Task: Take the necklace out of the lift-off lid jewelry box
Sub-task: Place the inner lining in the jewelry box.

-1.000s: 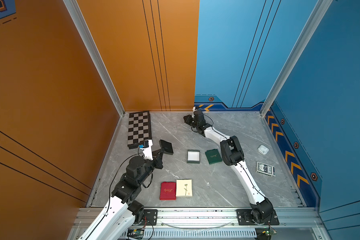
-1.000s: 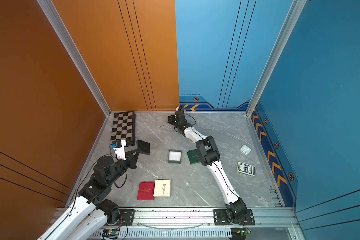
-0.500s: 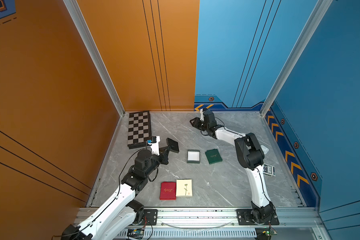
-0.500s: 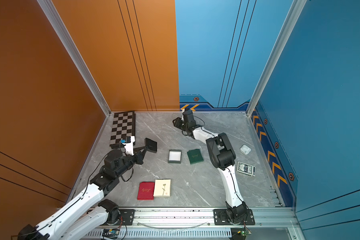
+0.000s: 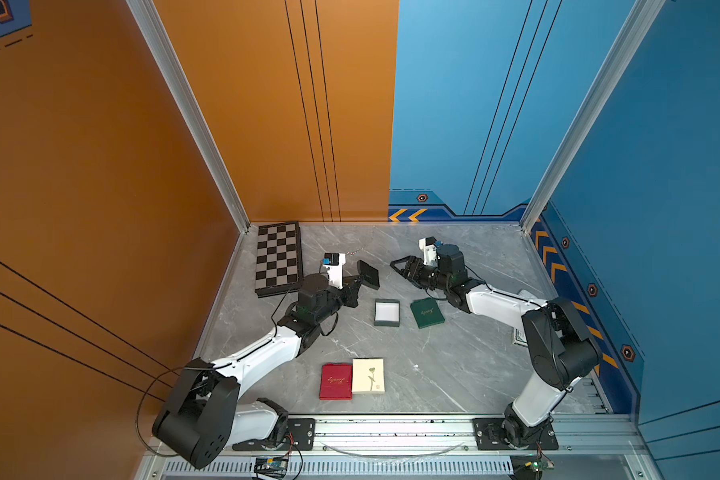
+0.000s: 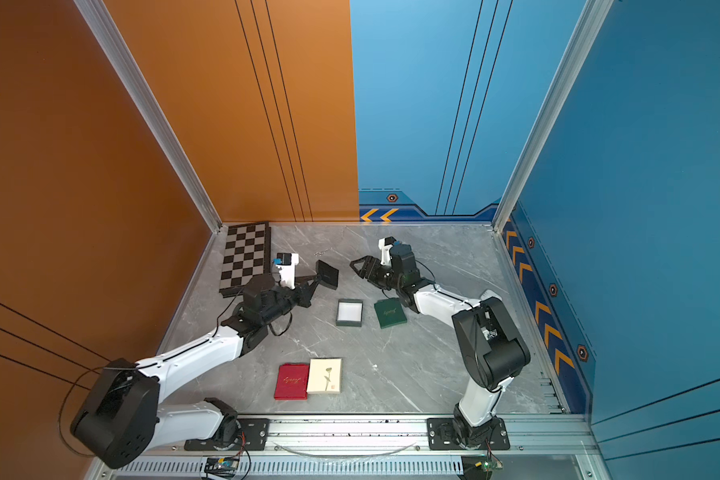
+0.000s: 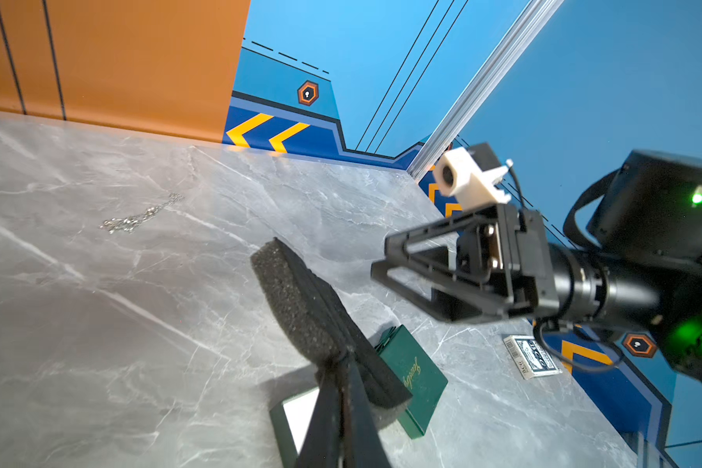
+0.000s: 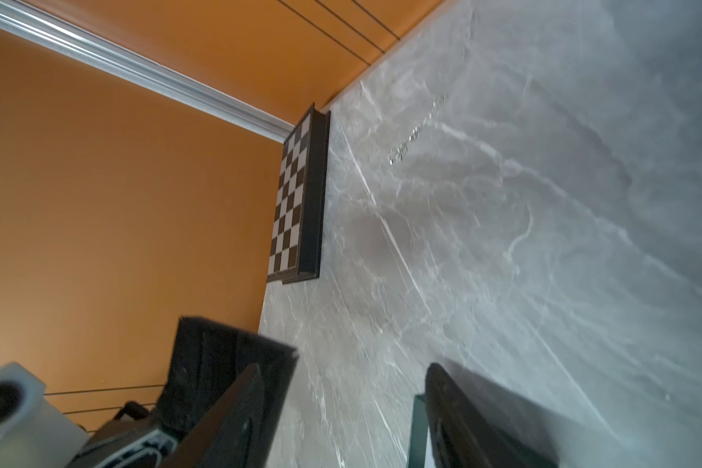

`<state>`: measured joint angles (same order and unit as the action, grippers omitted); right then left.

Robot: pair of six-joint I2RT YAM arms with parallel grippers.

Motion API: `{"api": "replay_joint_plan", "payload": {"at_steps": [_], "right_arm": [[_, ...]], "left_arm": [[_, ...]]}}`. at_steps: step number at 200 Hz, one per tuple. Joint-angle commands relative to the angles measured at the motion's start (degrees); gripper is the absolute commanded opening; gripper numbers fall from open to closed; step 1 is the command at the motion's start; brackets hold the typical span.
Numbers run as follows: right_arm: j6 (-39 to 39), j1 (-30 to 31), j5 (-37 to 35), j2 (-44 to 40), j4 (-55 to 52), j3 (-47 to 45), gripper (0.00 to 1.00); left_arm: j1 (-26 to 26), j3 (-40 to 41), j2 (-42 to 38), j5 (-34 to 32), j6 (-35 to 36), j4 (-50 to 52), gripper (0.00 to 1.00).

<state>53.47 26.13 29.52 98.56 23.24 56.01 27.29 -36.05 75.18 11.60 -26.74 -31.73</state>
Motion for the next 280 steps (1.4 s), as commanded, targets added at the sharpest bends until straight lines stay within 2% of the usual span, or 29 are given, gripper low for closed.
{"api": "replay_joint_plan", "payload": {"at_steps": [1,43,86,116,163,191,211,221,229,259,280], "right_arm": [[5.10,1.76,2.42,-3.09,6.76,-2.14,0.66],[8.28,3.55,2.12,-3.92,10.76,-4.46,0.67],[11.15,4.63,2.34,-2.42,14.62,-4.93,0.60],[12.00,4.54,1.93,-1.73,16.43,-5.57,0.48],[12.06,4.54,1.44,-2.23,16.66,-6.05,0.17],[11.26,4.59,0.82,-3.24,15.85,-6.48,0.08],[9.85,4.80,0.01,-4.32,13.88,-6.60,0.05],[8.81,4.89,-0.65,-5.13,12.45,-6.66,0.04],[7.88,4.97,-1.32,-5.92,11.10,-6.70,0.04],[2.66,5.83,-5.93,-10.00,2.07,-6.70,0.03],[-1.03,7.50,-11.04,-13.19,-5.57,-6.57,0.02]], "left_arm": [[1.47,-1.83,2.53,1.64,0.68,-6.73,0.00],[2.66,-2.24,5.80,2.34,-0.30,-9.86,0.00],[2.94,-1.67,6.96,3.41,-1.45,-12.98,0.00],[2.95,-1.50,7.33,3.87,-1.96,-13.49,0.00],[2.96,-0.74,7.44,4.25,-2.45,-13.54,0.00],[2.97,-0.51,7.48,4.62,-2.44,-13.54,0.00],[2.97,-0.71,7.70,4.82,-2.70,-13.53,0.00],[2.95,-0.58,7.74,4.73,-3.02,-13.52,0.18],[2.90,-0.55,7.70,4.72,-3.13,-13.46,0.27],[2.24,0.36,6.51,4.57,-3.99,-13.43,0.45],[1.25,1.79,4.71,3.82,-4.46,-13.34,0.50]]}}
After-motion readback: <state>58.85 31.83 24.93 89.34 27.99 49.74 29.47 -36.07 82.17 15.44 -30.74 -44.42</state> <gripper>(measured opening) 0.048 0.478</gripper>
